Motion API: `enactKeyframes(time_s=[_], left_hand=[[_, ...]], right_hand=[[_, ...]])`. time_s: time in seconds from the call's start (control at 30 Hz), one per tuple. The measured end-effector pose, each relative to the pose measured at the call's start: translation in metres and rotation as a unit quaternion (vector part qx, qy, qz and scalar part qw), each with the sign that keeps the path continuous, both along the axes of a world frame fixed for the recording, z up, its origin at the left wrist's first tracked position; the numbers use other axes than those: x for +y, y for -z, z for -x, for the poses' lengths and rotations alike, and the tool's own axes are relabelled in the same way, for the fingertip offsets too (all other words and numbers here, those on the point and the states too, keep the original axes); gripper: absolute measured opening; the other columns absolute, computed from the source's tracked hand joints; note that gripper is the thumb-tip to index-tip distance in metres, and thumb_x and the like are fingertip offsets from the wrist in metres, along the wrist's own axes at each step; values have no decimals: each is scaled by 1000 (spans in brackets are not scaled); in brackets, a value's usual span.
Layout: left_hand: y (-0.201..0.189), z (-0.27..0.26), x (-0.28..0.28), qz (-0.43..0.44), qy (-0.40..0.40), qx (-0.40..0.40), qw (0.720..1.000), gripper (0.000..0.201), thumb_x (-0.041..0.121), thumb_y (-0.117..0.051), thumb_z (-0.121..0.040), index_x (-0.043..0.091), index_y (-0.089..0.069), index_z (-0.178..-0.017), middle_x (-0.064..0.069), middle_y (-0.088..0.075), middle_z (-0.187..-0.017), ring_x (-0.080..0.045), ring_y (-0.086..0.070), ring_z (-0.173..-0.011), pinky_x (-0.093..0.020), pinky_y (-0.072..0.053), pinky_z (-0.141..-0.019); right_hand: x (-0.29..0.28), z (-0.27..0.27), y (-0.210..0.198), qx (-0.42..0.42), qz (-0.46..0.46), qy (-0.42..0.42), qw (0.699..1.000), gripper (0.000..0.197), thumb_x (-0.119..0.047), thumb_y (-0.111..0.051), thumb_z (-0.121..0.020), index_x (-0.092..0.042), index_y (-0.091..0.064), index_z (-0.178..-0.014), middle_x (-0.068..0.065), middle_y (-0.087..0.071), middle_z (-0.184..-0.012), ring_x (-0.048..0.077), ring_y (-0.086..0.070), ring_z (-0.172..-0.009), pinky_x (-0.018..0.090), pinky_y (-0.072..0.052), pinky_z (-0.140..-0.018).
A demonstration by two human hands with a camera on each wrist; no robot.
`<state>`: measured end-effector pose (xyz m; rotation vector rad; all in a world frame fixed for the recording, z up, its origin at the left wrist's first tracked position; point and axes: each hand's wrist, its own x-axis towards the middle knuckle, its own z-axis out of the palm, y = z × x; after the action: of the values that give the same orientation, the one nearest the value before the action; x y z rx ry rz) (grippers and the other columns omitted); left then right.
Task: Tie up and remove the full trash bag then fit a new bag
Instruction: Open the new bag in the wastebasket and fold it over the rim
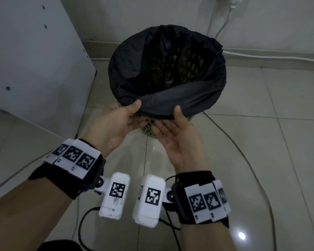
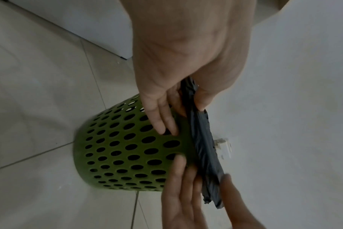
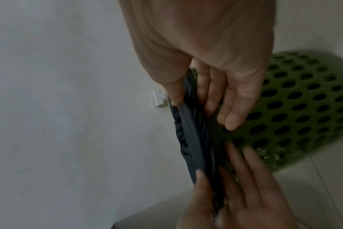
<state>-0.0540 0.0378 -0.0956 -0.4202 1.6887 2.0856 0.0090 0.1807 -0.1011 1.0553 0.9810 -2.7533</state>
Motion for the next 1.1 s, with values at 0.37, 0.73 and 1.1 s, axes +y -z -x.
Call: enactKeyframes(time_s=[0.37, 0.73, 1.1], left_hand=[[-11, 5, 3, -11, -15, -15, 1000, 34, 16, -57, -100, 7, -56, -132, -16, -68, -122, -31, -71, -96, -41, -62, -74], [-12, 16, -7, 3, -72, 7, 997, 31, 0, -57, -96, 3, -53, -127, -13, -71, -110, -26, -76, -80, -37, -61, -62], [-6, -9, 18, -9, -13, -13, 1000, 35, 16, -64, -96, 0, -55, -125, -20, -70, -117, -26, -76, -86, -37, -61, -73]], right_hand=[[23, 7, -7, 18, 9, 84, 996, 14, -10, -59, -98, -3, -65, -108, 11, -71, -98, 24, -67, -87, 34, -57, -83], [12, -8, -1, -5, -1, 16, 1000, 35, -28, -72, -91, -6, -67, -117, 18, -75, -111, 29, -75, -92, 47, -61, -86], [-1, -9, 7, 54, 123, 69, 989, 31, -17, -51, -102, -3, -61, -128, 19, -69, -121, 33, -71, -106, 42, -57, -96]])
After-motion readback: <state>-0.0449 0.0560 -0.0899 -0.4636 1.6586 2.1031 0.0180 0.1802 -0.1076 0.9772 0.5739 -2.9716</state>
